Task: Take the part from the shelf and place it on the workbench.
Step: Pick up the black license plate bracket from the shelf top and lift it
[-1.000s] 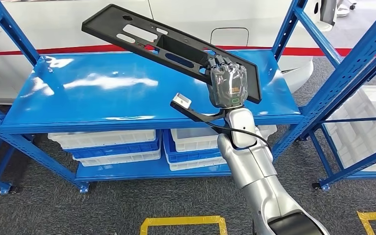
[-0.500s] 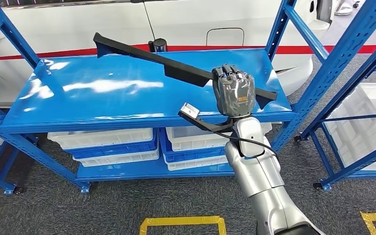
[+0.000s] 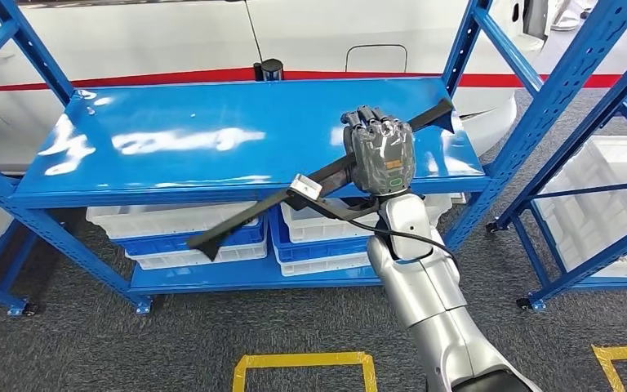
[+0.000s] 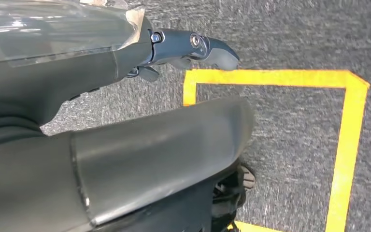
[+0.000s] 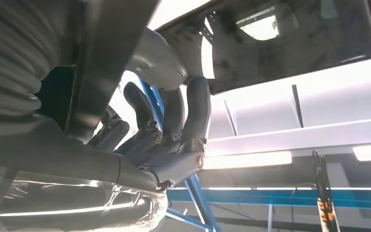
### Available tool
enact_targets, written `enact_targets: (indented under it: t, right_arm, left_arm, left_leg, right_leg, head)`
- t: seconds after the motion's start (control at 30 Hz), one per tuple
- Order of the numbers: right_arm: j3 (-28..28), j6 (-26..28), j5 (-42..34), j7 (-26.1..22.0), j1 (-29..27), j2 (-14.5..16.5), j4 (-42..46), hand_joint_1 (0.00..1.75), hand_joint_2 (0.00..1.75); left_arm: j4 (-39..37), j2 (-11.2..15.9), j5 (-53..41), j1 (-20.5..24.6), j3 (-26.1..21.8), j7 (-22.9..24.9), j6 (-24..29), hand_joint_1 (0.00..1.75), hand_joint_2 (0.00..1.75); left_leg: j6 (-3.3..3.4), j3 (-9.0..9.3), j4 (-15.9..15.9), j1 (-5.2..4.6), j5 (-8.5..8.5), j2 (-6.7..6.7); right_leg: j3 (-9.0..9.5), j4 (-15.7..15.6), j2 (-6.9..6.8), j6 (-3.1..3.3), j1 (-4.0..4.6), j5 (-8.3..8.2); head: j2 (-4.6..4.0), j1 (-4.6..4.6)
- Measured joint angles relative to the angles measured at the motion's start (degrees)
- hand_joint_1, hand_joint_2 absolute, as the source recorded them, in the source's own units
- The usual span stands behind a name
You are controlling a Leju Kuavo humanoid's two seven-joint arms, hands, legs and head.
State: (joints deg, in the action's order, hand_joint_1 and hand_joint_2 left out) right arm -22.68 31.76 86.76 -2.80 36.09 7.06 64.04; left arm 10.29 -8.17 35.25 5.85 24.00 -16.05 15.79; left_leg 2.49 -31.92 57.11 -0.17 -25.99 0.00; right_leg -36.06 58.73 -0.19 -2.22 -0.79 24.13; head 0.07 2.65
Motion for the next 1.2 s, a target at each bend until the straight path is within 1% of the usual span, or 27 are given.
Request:
enact_targets:
  t: [0.07,0.13,0.17,0.2,0.23,0.3,0.33,0.37,0.4,0.47,0.5,0.57,0.63,0.67,0.7,0.73,0.77,0.83,0.87,0.9,0.97,1.0,1.03,1.07,1.13,1.17,1.2]
  right_arm:
    - [0.0,0.2,-0.1,0.0,0.0,-0.2,0.0,1.75,1.75]
    - [-0.1,0.4,-0.2,0.0,-0.4,-0.4,0.0,1.75,1.75]
    - [-0.1,0.5,-0.2,0.0,-0.6,-0.5,0.0,1.75,1.75]
    - [-0.1,0.5,-0.2,0.0,-0.8,-0.6,0.0,1.75,1.75]
    - [-0.1,0.5,-0.2,0.0,-0.9,-0.7,0.0,1.75,1.75]
    - [-0.1,0.5,-0.2,0.0,-1.0,-0.8,0.0,1.75,1.75]
    - [-0.1,0.6,-0.2,0.0,-1.0,-0.8,0.0,1.75,1.75]
    - [-0.1,0.6,-0.2,0.1,-0.9,-0.9,0.0,1.75,1.75]
    - [-0.1,0.7,-0.2,0.1,-1.0,-0.9,0.1,1.75,1.75]
    - [0.0,0.9,-0.2,0.3,-1.1,-1.1,0.1,1.75,1.75]
    - [0.0,1.0,-0.2,0.4,-1.2,-1.1,0.1,1.75,1.75]
    - [0.0,1.2,-0.2,0.5,-1.4,-1.1,0.1,1.75,1.75]
    - [0.0,1.3,-0.2,0.5,-1.8,-1.2,0.1,1.75,1.75]
    - [0.1,1.3,-0.2,0.5,-2.0,-1.3,0.1,1.75,1.75]
    - [0.1,1.3,-0.2,0.5,-2.3,-1.3,0.0,1.75,1.75]
    - [0.1,1.3,-0.2,0.5,-2.5,-1.3,0.0,1.75,1.75]
    - [0.1,1.3,-0.2,0.5,-2.6,-1.3,0.0,1.75,1.75]
    - [0.1,1.3,-0.2,0.6,-2.7,-1.3,0.1,1.75,1.75]
    - [0.1,1.4,-0.2,0.6,-2.7,-1.4,0.2,1.75,1.75]
    - [0.2,1.4,-0.2,0.6,-2.7,-1.4,0.2,1.75,1.75]
    - [0.2,1.5,-0.2,0.6,-2.7,-1.4,0.3,1.75,1.75]
    - [0.2,1.6,-0.2,0.5,-2.7,-1.5,0.5,1.75,1.75]
    - [0.2,1.6,-0.1,0.5,-2.7,-1.6,0.7,1.75,1.75]
    - [0.2,1.6,-0.1,0.5,-2.8,-1.9,1.2,1.75,1.75]
    - [0.1,1.5,0.0,0.2,-3.1,-2.4,2.4,1.75,1.75]
    - [0.1,1.4,0.0,0.0,-3.5,-2.7,3.2,1.75,1.75]
    - [0.1,1.3,0.0,-0.2,-3.9,-3.1,4.0,1.75,1.75]
  left_arm:
    - [0.0,0.0,0.0,0.0,0.0,0.1,0.0,0.00,0.00]
    - [0.0,0.0,0.0,0.0,0.0,0.3,-0.1,0.00,0.00]
    - [0.0,0.0,0.0,-0.1,0.0,0.4,-0.1,0.00,0.00]
    - [0.0,0.0,0.0,-0.1,0.0,0.4,-0.1,0.00,0.00]
    - [0.0,0.0,0.0,-0.1,0.0,0.5,-0.1,0.00,0.00]
    - [0.0,0.0,-0.1,-0.1,0.0,0.5,-0.1,0.00,0.00]
    - [0.0,0.0,-0.1,-0.1,0.0,0.6,-0.2,0.00,0.00]
    - [0.0,0.0,-0.2,-0.2,0.0,0.6,-0.2,0.00,0.00]
    - [0.0,0.0,-0.3,-0.2,0.0,0.7,-0.2,0.00,0.00]
    - [0.0,0.0,-0.4,-0.4,0.1,0.9,-0.2,0.00,0.00]
    - [0.0,0.0,-0.4,-0.5,0.1,1.0,-0.2,0.00,0.00]
    - [-0.1,0.1,-0.4,-0.8,0.1,1.1,-0.2,0.00,0.00]
    - [-0.1,0.1,-0.4,-1.1,0.1,1.1,-0.2,0.00,0.00]
    - [-0.1,0.1,-0.5,-1.1,0.1,1.1,-0.2,0.00,0.00]
    - [-0.1,0.2,-0.5,-1.1,0.1,1.1,-0.2,0.00,0.00]
    - [-0.1,0.2,-0.5,-1.2,0.1,1.1,-0.2,0.00,0.00]
    - [-0.1,0.2,-0.5,-1.2,0.1,1.1,-0.2,0.00,0.00]
    - [-0.1,0.3,-0.4,-1.1,0.1,1.1,-0.2,0.00,0.00]
    - [-0.1,0.3,-0.4,-1.1,0.1,1.1,-0.2,0.00,0.00]
    - [-0.1,0.3,-0.4,-1.1,0.1,1.1,-0.2,0.00,0.00]
    - [-0.1,0.3,-0.4,-1.1,0.1,1.1,-0.2,0.00,0.00]
    - [-0.1,0.3,-0.4,-1.1,0.1,1.1,-0.2,0.00,0.00]
    - [-0.1,0.3,-0.4,-1.1,0.1,1.1,-0.2,0.00,0.00]
    - [-0.1,0.3,-0.4,-1.0,0.1,1.0,-0.2,0.00,0.00]
    - [-0.1,0.3,-0.2,-1.0,0.1,0.9,-0.2,0.00,0.00]
    - [-0.1,0.3,-0.1,-1.0,0.1,0.8,-0.2,0.00,0.00]
    - [-0.1,0.3,0.0,-1.0,0.1,0.7,-0.2,0.00,0.00]
  left_leg:
    - [0.69,-0.78,-0.6,0.21,1.19,0.20]
    - [0.99,-2.05,-0.6,0.10,2.10,0.20]
    - [1.01,-2.69,-0.6,0.04,2.56,0.19]
    - [0.96,-3.28,-0.6,-0.01,2.99,0.18]
    - [0.87,-3.79,-0.5,-0.03,3.40,0.16]
    - [0.52,-4.60,-0.4,-0.12,4.12,0.12]
    - [0.26,-4.89,-0.4,-0.20,4.51,0.13]
    - [-0.03,-5.08,-0.3,-0.28,4.85,0.13]
    - [-0.35,-5.23,-0.3,-0.30,5.21,0.14]
    - [-1.04,-5.49,-0.2,-0.16,5.65,0.04]
    - [-1.44,-5.88,0.3,-0.05,4.88,-0.06]
    - [-2.33,-7.56,4.4,0.29,0.60,-0.20]
    - [-3.12,-9.88,12.0,0.63,-4.53,-0.19]
    - [-3.36,-10.49,15.1,0.78,-5.72,-0.18]
    - [-3.51,-10.22,16.3,0.89,-5.77,-0.17]
    - [-3.56,-8.72,15.3,1.01,-4.79,-0.16]
    - [-3.53,-6.15,12.1,1.12,-3.40,-0.15]
    - [-3.13,-0.35,3.9,1.15,-2.07,-0.25]
    - [-2.77,1.34,1.4,1.00,-2.01,-0.34]
    - [-2.39,2.03,0.1,0.78,-2.22,-0.42]
    - [-1.37,1.67,-0.1,0.51,-1.55,-0.41]
    - [-0.80,1.32,-0.3,0.51,-1.07,-0.29]
    - [-0.14,0.83,-0.5,0.57,-0.46,-0.15]
    - [0.41,0.22,-0.6,0.63,0.19,-0.01]
    - [0.96,-1.26,-0.6,0.46,1.33,0.12]
    - [1.03,-2.01,-0.6,0.35,1.89,0.14]
    - [1.06,-2.74,-0.5,0.26,2.44,0.15]
  right_leg:
    - [-2.17,4.8,0.09,0.37,0.07,3.45]
    - [-4.67,12.6,0.12,0.63,0.08,7.65]
    - [-5.12,15.2,0.12,0.45,0.07,8.75]
    - [-4.50,15.6,0.12,0.11,0.06,8.88]
    - [-2.64,13.6,0.12,-0.32,0.06,8.12]
    - [3.33,5.0,0.11,-0.72,0.11,6.28]
    - [5.84,1.2,0.13,-0.53,0.26,5.66]
    - [7.33,-1.3,0.15,-0.20,0.39,5.44]
    - [7.84,-2.3,0.19,0.19,0.53,5.40]
    - [7.18,-2.5,0.22,1.01,0.41,4.69]
    - [6.89,-2.6,0.20,1.57,0.25,4.24]
    - [6.10,-2.8,0.08,2.55,-0.09,3.12]
    - [4.82,-2.7,0.04,2.76,-0.07,2.09]
    - [4.17,-2.6,0.02,2.69,-0.07,1.64]
    - [3.53,-2.4,0.01,2.53,-0.08,1.25]
    - [2.94,-2.3,0.01,2.36,-0.11,0.89]
    - [2.45,-2.2,0.03,2.15,-0.13,0.59]
    - [1.80,-1.9,0.06,1.57,-0.06,0.06]
    - [1.66,-1.8,0.05,1.21,-0.01,-0.20]
    - [1.55,-1.8,0.02,0.84,0.03,-0.50]
    - [1.31,-1.8,-0.03,0.02,0.01,-1.08]
    - [0.81,-1.4,0.00,-0.18,-0.01,-0.78]
    - [0.05,-0.2,0.04,-0.14,-0.01,0.34]
    - [-1.06,2.2,0.08,0.14,0.01,2.28]
    - [-3.62,9.8,0.14,0.68,-0.02,7.04]
    - [-4.42,13.3,0.14,0.57,-0.03,8.57]
    - [-4.41,15.2,0.14,0.21,-0.03,9.07]
  head:
    - [0.00,-0.38]
    - [0.00,-0.76]
    - [0.00,-0.84]
    - [0.00,-0.89]
    - [0.00,-0.95]
    - [0.00,-1.02]
    - [0.00,-0.95]
    - [0.00,-0.93]
    - [0.00,-0.87]
    - [0.00,-0.92]
    - [0.00,-0.88]
    - [0.00,-0.59]
    - [0.00,-0.21]
    - [0.00,-0.18]
    - [0.00,-0.16]
    - [0.00,-0.14]
    - [0.00,-0.12]
    - [0.00,-0.15]
    - [0.00,-0.23]
    - [0.00,-0.24]
    - [0.00,-0.30]
    - [0.00,-0.26]
    - [0.00,-0.41]
    - [0.00,-0.57]
    - [0.00,-0.93]
    - [0.00,-1.00]
    - [0.00,-1.01]
